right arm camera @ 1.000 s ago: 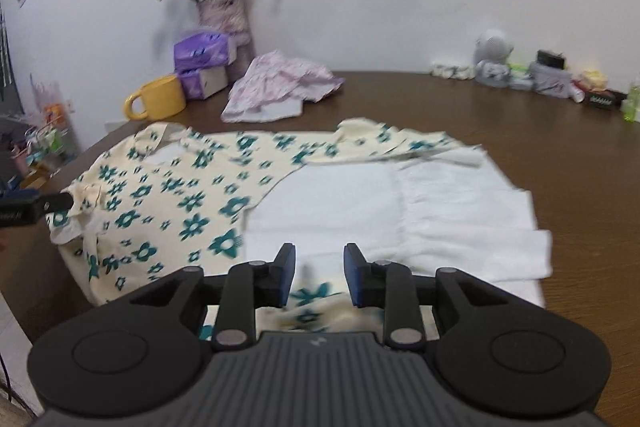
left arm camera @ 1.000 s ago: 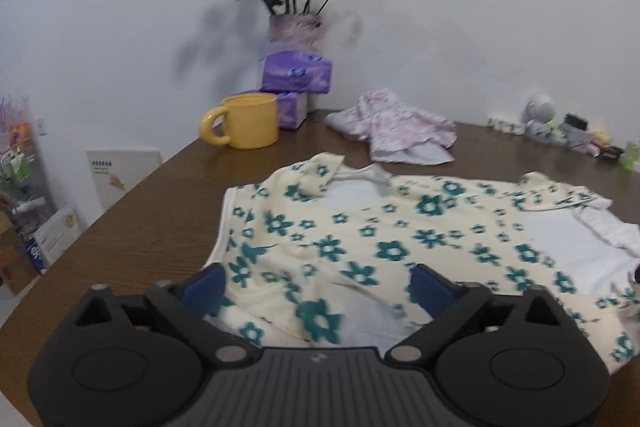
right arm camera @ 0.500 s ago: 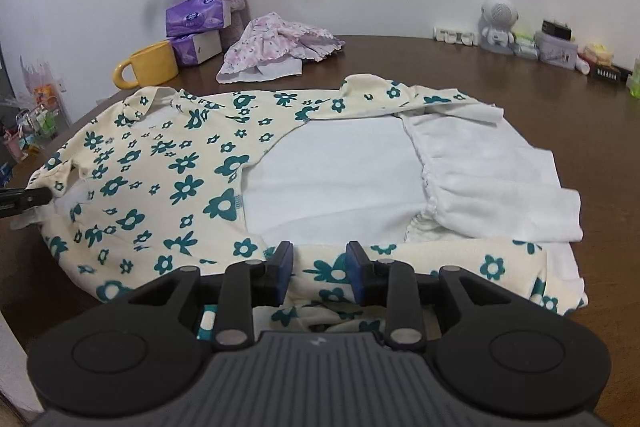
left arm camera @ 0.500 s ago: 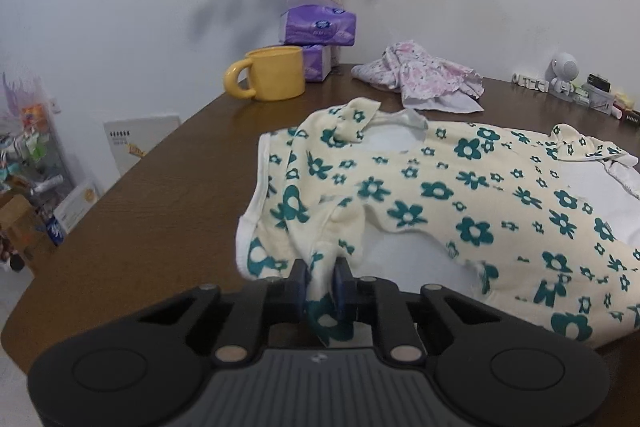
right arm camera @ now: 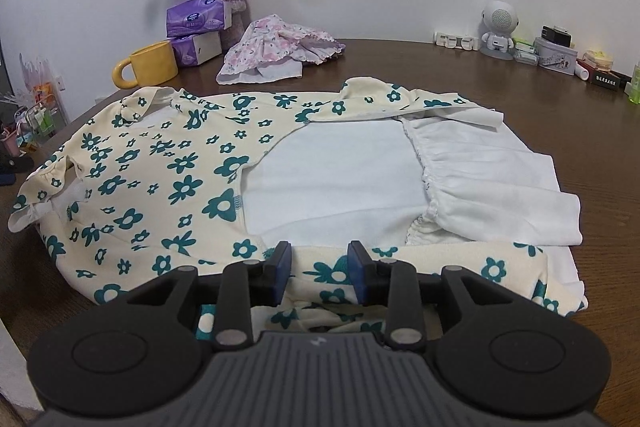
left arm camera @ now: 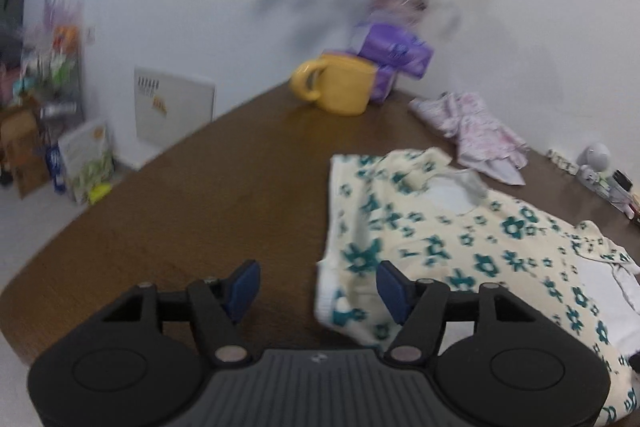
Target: Fold clothes
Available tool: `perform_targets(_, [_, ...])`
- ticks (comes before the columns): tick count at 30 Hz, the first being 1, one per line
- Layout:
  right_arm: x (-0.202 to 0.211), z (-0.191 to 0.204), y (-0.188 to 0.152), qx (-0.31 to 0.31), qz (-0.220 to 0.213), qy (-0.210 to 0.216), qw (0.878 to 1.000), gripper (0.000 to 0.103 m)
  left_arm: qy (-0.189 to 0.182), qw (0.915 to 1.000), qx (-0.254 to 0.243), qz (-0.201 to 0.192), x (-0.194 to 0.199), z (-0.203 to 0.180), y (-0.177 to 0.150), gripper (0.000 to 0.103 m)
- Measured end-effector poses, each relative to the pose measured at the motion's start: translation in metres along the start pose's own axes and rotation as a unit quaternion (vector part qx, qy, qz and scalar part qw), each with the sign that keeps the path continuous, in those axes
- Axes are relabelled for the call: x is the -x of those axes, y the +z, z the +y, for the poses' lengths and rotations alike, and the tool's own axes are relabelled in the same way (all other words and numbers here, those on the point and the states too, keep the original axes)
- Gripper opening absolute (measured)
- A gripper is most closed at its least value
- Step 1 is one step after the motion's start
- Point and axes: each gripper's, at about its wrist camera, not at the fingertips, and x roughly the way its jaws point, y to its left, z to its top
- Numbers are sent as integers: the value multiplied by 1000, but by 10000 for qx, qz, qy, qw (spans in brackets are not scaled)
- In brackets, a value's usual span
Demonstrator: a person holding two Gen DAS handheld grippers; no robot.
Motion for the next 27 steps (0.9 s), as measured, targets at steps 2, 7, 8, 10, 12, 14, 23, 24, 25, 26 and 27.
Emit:
perform_targets(2, [0,1,0,2,-6,-11,10000,32,-201,9997,-11,104,-5,3,1,36])
perform_targets(7, [0,2,0,7,0,-57,10000,32,-300,9983,-452,224,-6,-2,-5,9])
perform_targets(8, [0,3,0,3,-2,-64,10000,32,-262,9977,-583,215,-5,-3,-7,9])
perform_targets(10, [0,3,0,12,-7,-85,10000,32,-202,9966,-775,205,-3,-6,-9,8])
perform_targets(12, [-1,5,0,34,-11,-113,9999,33,-139,9952,-944,202,-1,-8,-11,8])
perform_targets(14, [-1,5,0,41,-12,-135,9999,34,-109,9956,-917,177,2,-10,-10,12])
perform_targets(23, [7,-4,5,-149,-153,-41,9998,41,-1694,9648,-1997,-250,53,-70,-15,46])
perform_targets(24, [7,-3,5,-134,-162,-54,9998,41,-1864,9582,-2169,-87,50,-79,-18,46])
perform_targets(25, [7,-3,5,-139,-163,-36,9998,41,-2003,9514,-2339,69,46,-87,-22,46])
perform_targets(26, [7,-3,5,-152,-162,-8,9998,41,-2113,9448,-2490,260,41,-94,-25,46])
perform_targets(27, [8,-3,4,-143,-162,6,9998,41,-2205,9385,-2624,429,37,-97,-27,46])
